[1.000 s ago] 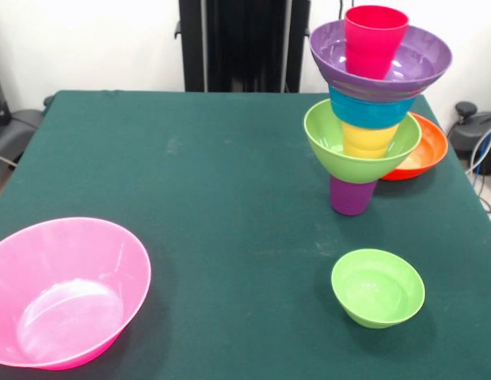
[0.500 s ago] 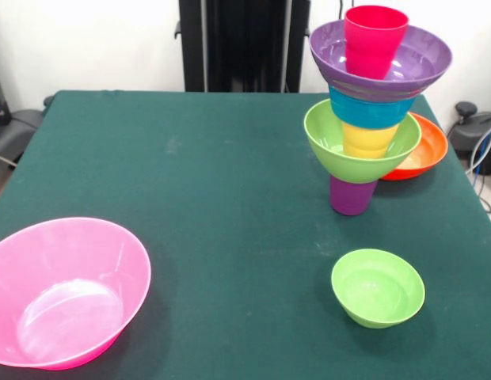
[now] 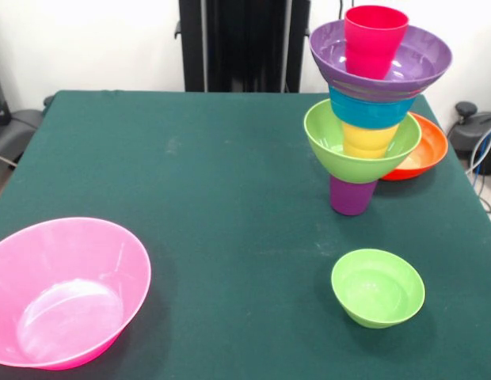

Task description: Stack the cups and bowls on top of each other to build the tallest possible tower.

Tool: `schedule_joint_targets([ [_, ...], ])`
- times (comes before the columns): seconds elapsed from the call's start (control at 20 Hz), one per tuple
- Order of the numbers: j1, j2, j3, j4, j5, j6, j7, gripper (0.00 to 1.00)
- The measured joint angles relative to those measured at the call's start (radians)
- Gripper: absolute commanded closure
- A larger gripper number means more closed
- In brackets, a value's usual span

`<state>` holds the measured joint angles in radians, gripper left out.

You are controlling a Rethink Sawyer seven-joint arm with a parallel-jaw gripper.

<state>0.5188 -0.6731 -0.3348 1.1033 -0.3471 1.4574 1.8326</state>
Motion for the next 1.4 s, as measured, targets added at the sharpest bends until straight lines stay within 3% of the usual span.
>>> schedule_joint_targets([
  [1.4,0.000,0.021,0.000,0.008,0.000,-0.055,0.000,1.00],
])
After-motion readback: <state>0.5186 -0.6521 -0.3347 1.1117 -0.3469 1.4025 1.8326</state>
